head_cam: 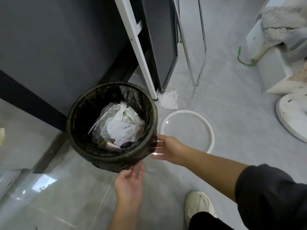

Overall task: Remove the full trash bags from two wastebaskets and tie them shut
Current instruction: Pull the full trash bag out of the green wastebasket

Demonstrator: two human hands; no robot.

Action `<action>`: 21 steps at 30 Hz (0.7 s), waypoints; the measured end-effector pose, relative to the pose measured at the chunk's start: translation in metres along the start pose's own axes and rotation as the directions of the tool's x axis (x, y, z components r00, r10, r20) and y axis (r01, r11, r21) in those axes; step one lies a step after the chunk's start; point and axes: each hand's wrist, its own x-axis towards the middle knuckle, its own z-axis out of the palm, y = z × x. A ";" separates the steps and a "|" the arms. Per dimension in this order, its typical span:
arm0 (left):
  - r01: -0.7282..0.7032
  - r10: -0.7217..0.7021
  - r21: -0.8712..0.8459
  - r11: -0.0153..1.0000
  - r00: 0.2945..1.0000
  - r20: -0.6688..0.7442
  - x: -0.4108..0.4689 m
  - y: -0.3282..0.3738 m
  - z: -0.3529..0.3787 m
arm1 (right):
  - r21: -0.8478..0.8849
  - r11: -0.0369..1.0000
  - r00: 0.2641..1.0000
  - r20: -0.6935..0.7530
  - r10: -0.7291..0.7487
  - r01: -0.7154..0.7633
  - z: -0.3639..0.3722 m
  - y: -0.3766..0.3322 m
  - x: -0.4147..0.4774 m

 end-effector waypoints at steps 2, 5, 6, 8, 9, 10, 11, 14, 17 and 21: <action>-0.020 0.019 -0.103 0.994 1.000 -0.014 -0.010 0.010 0.004 | -0.018 1.000 0.999 -0.051 -0.015 0.014 0.010 0.001 -0.005; -0.052 0.043 -0.156 0.986 0.997 -0.057 -0.020 0.023 0.011 | -0.038 0.998 0.984 -0.168 -0.055 0.049 0.018 0.000 -0.013; -0.057 0.047 -0.156 0.986 0.996 -0.070 -0.023 0.028 0.013 | -0.031 0.997 0.979 -0.192 -0.069 0.064 0.020 -0.001 -0.017; -0.071 0.060 -0.133 0.989 0.995 -0.085 -0.029 0.037 0.017 | -0.001 0.996 0.973 -0.212 -0.092 0.094 0.022 -0.004 -0.025; -0.081 0.071 -0.111 0.991 0.994 -0.085 -0.032 0.041 0.019 | 0.011 0.994 0.970 -0.218 -0.104 0.109 0.024 -0.006 -0.029; -0.093 0.087 -0.087 0.992 0.993 -0.080 -0.034 0.046 0.019 | 0.020 0.992 0.967 -0.226 -0.116 0.123 0.026 -0.008 -0.033; -0.115 0.111 -0.051 0.992 0.991 -0.073 -0.037 0.050 0.020 | 0.027 0.990 0.963 -0.237 -0.132 0.142 0.028 -0.010 -0.036; -0.223 0.224 0.060 0.973 0.974 -0.012 -0.041 0.069 0.023 | 0.040 0.973 0.939 -0.272 -0.209 0.228 0.035 -0.022 -0.045; -0.287 0.284 0.084 0.954 0.958 0.045 -0.044 0.093 0.029 | 0.047 0.942 0.911 -0.274 -0.309 0.333 0.040 -0.035 -0.054; -0.127 0.126 0.025 0.992 0.992 0.029 -0.043 0.123 0.035 | 0.101 0.934 0.906 -0.296 -0.302 0.344 0.037 -0.043 -0.053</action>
